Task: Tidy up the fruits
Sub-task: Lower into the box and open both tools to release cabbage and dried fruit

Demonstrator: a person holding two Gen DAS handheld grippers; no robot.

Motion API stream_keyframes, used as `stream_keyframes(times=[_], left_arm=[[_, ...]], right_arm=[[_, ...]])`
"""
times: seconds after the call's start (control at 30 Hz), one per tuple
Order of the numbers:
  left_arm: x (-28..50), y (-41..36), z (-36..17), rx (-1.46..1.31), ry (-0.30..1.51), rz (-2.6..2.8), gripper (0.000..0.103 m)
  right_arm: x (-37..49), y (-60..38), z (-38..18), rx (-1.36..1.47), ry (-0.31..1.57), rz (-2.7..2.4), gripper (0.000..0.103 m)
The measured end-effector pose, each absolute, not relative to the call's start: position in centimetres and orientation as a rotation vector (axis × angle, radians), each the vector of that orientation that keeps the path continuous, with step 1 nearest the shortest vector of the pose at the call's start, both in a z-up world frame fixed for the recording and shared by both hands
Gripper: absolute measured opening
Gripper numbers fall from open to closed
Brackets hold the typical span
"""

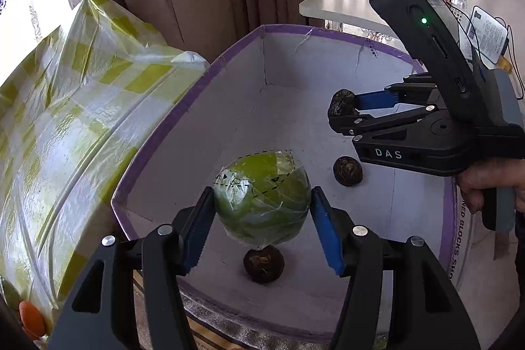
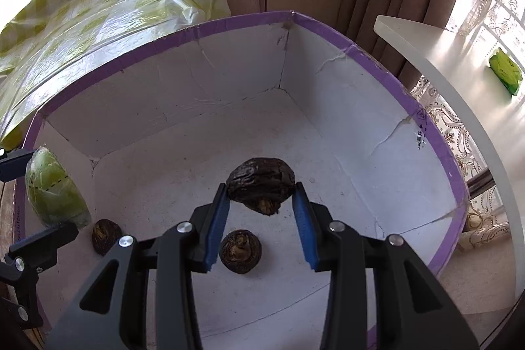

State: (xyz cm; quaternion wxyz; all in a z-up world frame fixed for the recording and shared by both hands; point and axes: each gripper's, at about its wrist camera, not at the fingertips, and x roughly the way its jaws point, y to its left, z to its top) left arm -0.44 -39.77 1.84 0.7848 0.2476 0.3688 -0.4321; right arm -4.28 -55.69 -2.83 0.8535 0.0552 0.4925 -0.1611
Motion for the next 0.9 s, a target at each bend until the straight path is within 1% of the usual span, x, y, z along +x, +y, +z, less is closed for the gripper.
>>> stream_keyframes(times=[0.17, 0.4, 0.7, 0.9], left_arm=[[0.4, -41.8, 0.2, 0.585, 0.884, -0.965, 0.057], [0.4, -43.9, -2.4, 0.691, 0.990, -0.967, 0.057], [0.8, -44.6, -4.4, 0.748, 1.124, -0.994, 0.057], [1.7, -44.8, -5.0, 0.739, 1.197, -1.018, 0.057]], right_arm=[[-3.0, -54.5, -4.5, -0.021, 1.171, -0.305, 0.040], [-1.8, -54.3, -5.9, -0.063, 1.304, -0.332, 0.040], [-0.9, -53.9, -7.1, -0.107, 1.400, -0.345, 0.040], [-0.2, -53.8, -7.1, -0.104, 1.410, -0.349, 0.040]])
